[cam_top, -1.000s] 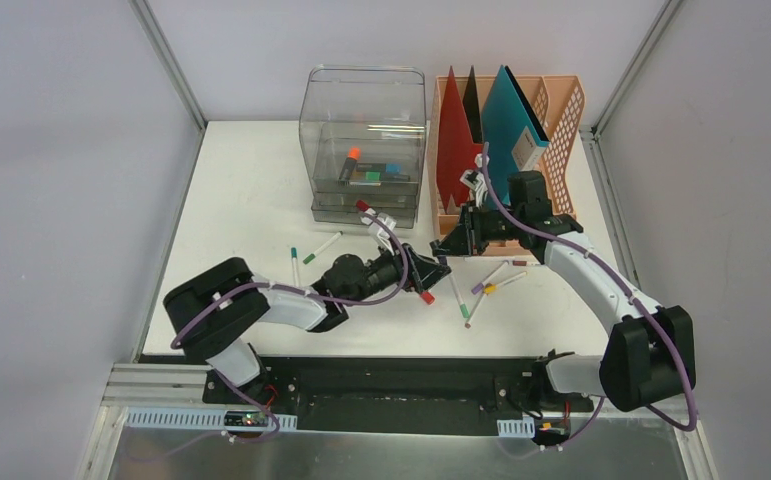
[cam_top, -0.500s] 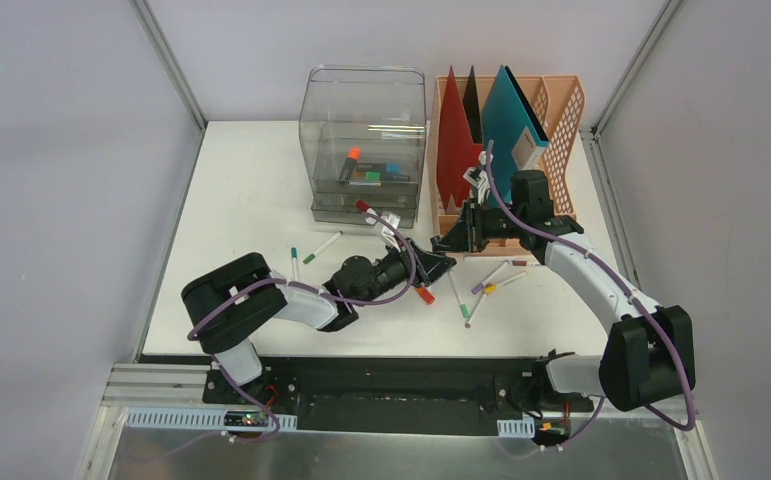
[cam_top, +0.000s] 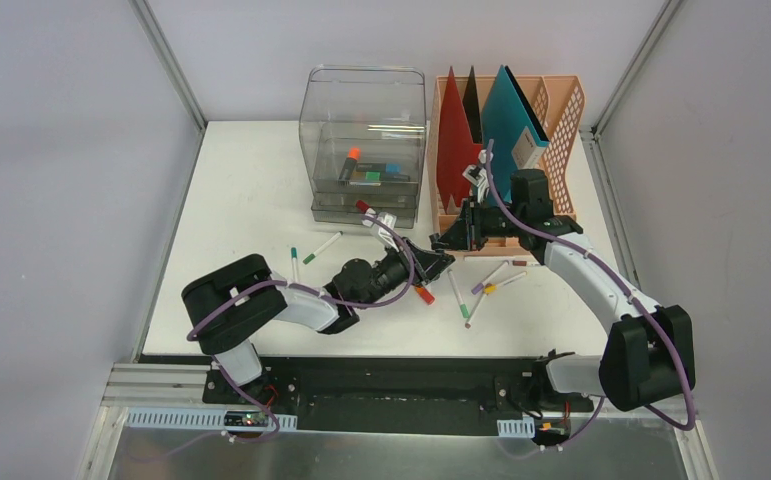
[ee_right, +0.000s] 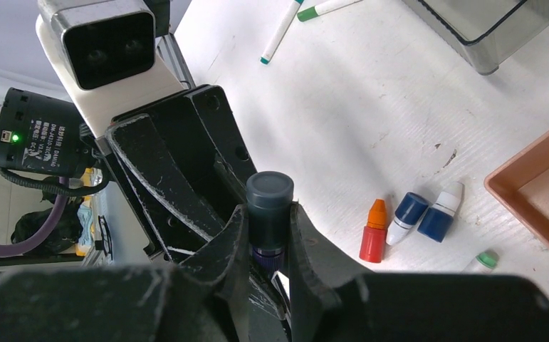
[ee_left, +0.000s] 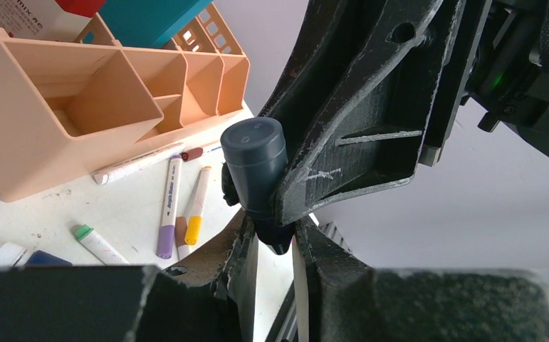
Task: Organize the desk
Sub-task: Pick up the stationery from the center of the board.
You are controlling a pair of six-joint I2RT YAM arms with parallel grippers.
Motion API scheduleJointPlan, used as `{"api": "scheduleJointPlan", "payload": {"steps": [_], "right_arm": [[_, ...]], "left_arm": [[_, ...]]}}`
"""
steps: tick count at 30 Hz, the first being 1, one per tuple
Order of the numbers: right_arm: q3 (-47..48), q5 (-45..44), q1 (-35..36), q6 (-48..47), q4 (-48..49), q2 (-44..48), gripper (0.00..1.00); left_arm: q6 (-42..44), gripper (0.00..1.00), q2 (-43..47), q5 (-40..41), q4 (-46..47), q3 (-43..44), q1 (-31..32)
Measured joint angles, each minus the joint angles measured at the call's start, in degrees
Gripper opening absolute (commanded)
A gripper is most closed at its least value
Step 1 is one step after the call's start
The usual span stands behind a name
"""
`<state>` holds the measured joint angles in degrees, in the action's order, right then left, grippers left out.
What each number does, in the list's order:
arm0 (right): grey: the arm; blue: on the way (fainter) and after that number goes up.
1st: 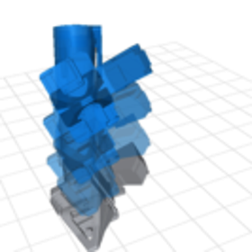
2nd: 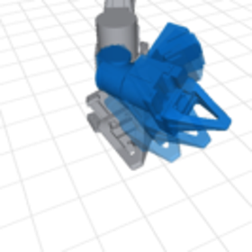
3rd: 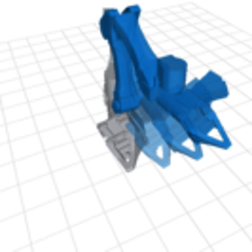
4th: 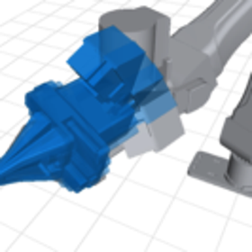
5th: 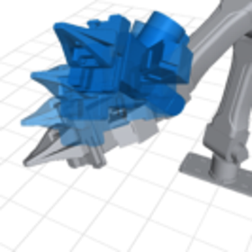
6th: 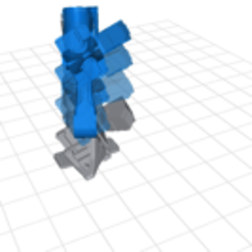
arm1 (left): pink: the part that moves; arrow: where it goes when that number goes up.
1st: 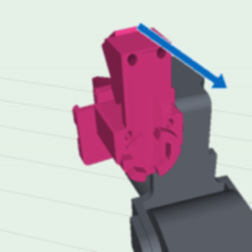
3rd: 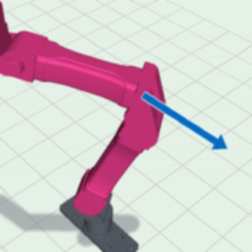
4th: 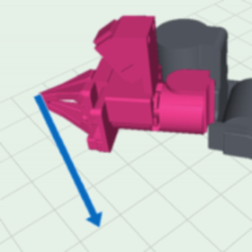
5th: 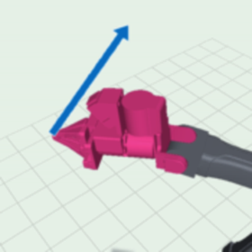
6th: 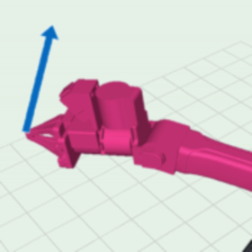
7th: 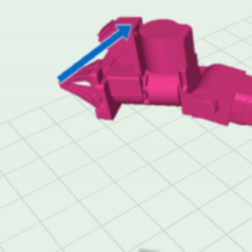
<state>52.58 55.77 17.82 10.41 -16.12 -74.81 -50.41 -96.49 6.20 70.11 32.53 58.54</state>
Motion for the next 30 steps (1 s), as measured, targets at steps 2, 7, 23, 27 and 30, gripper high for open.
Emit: {"api": "scheduleJointPlan", "payload": {"steps": [2, 7, 23, 27, 30], "right_arm": [[0.0, 0.0, 0.0, 0.0, 0.1, 0.0, 0.0], [0.0, 0.0, 0.1, -0.1, 0.0, 0.0, 0.0], [-0.2, 0.9, 0.3, -1.3, -0.9, 0.0, 0.53], [-0.2, 0.9, 0.3, -1.8, -1.4, 0.0, 0.56], [-0.2, 0.9, 0.3, -3.1, -2.3, 0.0, 0.58]], "left_arm": [[-0.1, 0.03, 0.1, 0.2, 0.1, -0.1, 0.0], [-0.2, 0.0, 0.2, 0.4, 0.3, -0.5, 0.0], [0.5, 0.0, 1.0, 2.8, 0.2, -2.4, -0.5], [0.7, 0.0, 1.0, 2.8, 0.2, -2.5, -0.5], [0.9, 0.0, 1.0, 2.9, 0.2, -2.8, -0.5]]}}
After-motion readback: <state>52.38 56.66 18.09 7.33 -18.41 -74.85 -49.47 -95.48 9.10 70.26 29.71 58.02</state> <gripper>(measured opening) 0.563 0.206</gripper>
